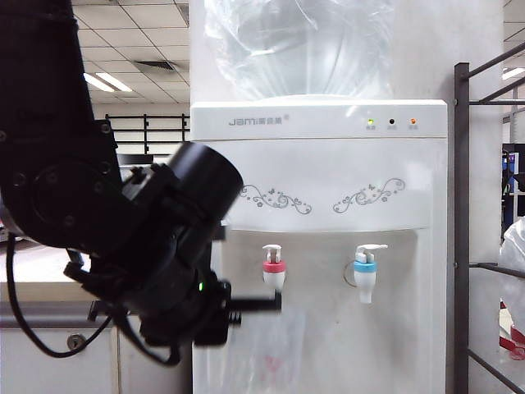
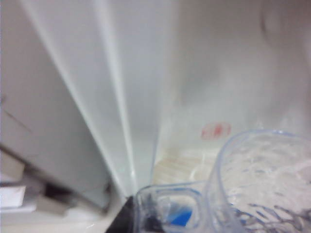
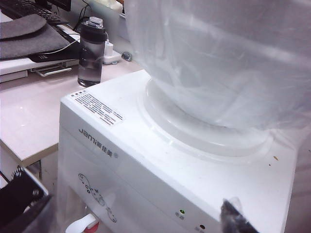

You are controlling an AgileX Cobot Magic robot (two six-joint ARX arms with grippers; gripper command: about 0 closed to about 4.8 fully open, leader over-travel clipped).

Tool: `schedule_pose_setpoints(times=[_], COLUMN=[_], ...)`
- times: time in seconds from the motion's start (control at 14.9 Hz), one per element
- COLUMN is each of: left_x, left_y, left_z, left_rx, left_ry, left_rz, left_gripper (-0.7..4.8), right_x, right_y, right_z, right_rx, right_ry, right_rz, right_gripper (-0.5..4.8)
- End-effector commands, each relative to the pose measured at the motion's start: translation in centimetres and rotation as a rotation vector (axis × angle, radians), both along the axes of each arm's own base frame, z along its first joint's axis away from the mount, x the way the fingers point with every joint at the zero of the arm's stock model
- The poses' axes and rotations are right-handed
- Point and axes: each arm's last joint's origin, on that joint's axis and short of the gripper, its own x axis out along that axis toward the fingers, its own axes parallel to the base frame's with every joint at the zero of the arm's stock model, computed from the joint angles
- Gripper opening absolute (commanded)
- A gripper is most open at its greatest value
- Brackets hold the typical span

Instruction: Pick up the plastic mug from the left desk, go to the hot water outlet of the water dispenser, press the vertical switch to get some water, then put the mug back on the desk.

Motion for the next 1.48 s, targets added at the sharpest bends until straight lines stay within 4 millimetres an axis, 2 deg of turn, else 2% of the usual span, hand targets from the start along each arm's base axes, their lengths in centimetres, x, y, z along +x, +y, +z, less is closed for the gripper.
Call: schedule_pose_setpoints(times=[0.07, 0.27, 0.34, 0.4, 0.47, 0.54, 0.74, 1.08, 1.35, 1.48], left_x=[1.1, 1.4, 1.3, 1.3, 1.3, 1.2, 1.2, 1.2, 1.2, 1.2], left_y=[0.0, -0.1, -0.1, -0.2, -0.2, -0.3, -0.3, -0.3, -0.3, -0.3], left_z=[1.3, 1.8, 1.8, 1.8, 1.7, 1.7, 1.7, 1.7, 1.7, 1.7], left_rx=[-0.120, -0.161, -0.163, -0.166, -0.175, -0.183, -0.184, -0.184, -0.184, -0.184], left_ry=[-0.112, -0.149, -0.146, -0.141, -0.131, -0.124, -0.122, -0.121, -0.121, -0.121], left_rz=[0.039, 0.039, 0.035, 0.024, 0.002, -0.015, -0.020, -0.019, -0.019, -0.020], left_gripper=[-0.08, -0.08, -0.08, -0.08, -0.08, -0.08, -0.07, -0.07, -0.07, -0.06], right_x=[0.0, -0.1, 0.0, 0.1, 0.3, 0.6, 2.2, 6.7, 9.1, 9.9], right_y=[0.0, 0.0, 0.1, 0.3, 0.5, 0.8, 2.0, 5.6, 7.7, 8.3], right_z=[0.2, -0.1, -0.4, -0.8, -1.3, -1.9, -3.6, -8.1, -11.4, -12.5], right_rx=[0.008, -0.010, -0.015, -0.029, -0.049, -0.073, -0.111, -0.095, -0.091, -0.106], right_ry=[-0.010, 0.020, 0.041, 0.070, 0.106, 0.144, 0.208, 0.340, 0.517, 0.548], right_rz=[0.001, 0.010, 0.023, 0.049, 0.071, 0.087, 0.102, 0.169, 0.203, 0.198], right_gripper=[4.39, 4.36, 3.91, 2.76, 1.01, 0.01, -0.06, -0.06, -0.06, -0.06])
